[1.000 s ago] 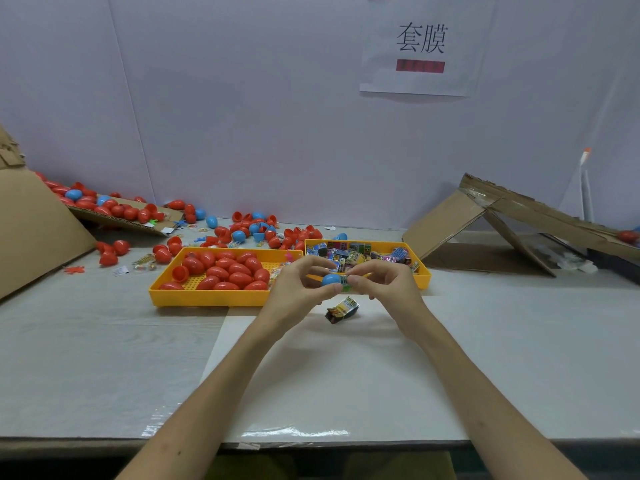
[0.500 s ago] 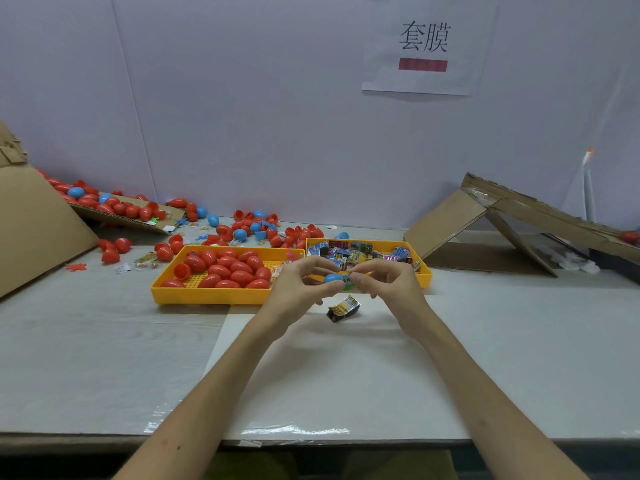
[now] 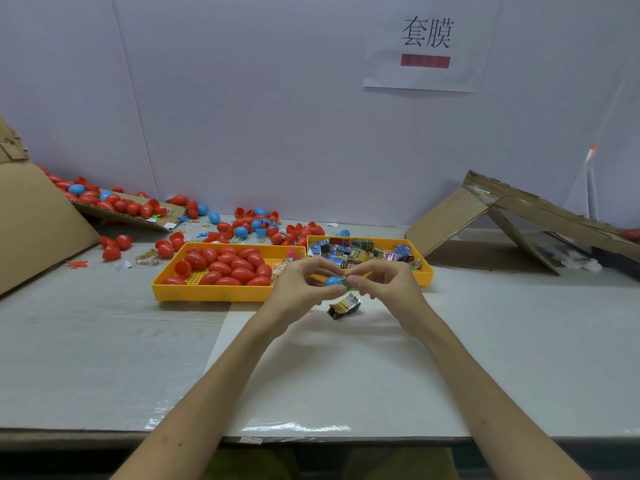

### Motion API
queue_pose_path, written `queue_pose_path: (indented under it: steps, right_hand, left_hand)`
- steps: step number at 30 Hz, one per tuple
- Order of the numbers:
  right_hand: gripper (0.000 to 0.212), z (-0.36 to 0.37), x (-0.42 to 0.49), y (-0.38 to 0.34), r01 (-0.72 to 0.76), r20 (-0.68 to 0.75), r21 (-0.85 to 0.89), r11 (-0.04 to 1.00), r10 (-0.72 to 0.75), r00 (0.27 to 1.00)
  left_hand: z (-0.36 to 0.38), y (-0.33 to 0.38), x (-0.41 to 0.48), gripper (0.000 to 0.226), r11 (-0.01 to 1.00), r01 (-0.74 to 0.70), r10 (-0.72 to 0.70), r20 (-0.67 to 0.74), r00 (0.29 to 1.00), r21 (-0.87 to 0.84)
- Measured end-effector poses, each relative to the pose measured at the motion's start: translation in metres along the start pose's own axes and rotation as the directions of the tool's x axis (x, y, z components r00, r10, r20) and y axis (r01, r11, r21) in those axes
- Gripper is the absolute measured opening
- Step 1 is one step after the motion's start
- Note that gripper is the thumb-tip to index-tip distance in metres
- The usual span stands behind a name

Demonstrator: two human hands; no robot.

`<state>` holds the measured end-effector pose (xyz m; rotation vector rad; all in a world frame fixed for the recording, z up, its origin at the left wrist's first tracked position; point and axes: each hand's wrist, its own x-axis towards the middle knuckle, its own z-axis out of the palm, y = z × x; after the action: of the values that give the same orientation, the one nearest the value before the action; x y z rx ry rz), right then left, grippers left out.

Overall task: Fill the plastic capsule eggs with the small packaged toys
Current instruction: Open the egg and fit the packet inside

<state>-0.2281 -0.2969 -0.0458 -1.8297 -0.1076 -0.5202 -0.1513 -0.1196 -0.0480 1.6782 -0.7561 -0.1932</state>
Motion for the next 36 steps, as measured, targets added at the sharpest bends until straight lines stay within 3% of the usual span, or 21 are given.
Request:
queue_pose_path:
  steps: [8, 11, 13, 16, 22, 36]
  right_hand:
    - [0.019, 0.003, 0.001, 0.002, 0.019, -0.050, -0.061, 0.998, -0.022, 0.999]
    - [0.022, 0.011, 0.001, 0.005, 0.147, -0.291, -0.236, 0.960, -0.214, 0.932]
    - [0.018, 0.016, -0.001, 0.008, 0.263, -0.343, -0.386, 0.884, -0.402, 0.849]
    - [0.018, 0.023, -0.004, 0.010, 0.383, -0.250, -0.519, 0.764, -0.564, 0.787]
    - [0.034, 0.040, -0.010, 0.009, 0.497, -0.108, -0.586, 0.640, -0.670, 0.734]
    - [0.021, 0.039, -0.010, 0.012, 0.462, -0.130, -0.687, 0.561, -0.720, 0.682]
  left_hand:
    - [0.001, -0.001, -0.001, 0.017, 0.999, -0.002, 0.000, -0.030, 1.000, -0.054]
    - [0.001, 0.001, 0.000, 0.019, 0.977, 0.052, -0.064, -0.054, 0.996, -0.208]
    - [-0.001, 0.004, -0.001, 0.023, 0.928, 0.084, -0.115, -0.064, 0.991, -0.364]
    - [-0.005, 0.007, -0.002, 0.034, 0.822, 0.107, -0.147, -0.027, 0.989, -0.559]
    - [-0.007, 0.007, -0.001, 0.040, 0.665, 0.196, -0.176, 0.104, 0.979, -0.721]
    - [-0.006, 0.005, -0.001, 0.024, 0.605, 0.220, -0.141, 0.169, 0.975, -0.765]
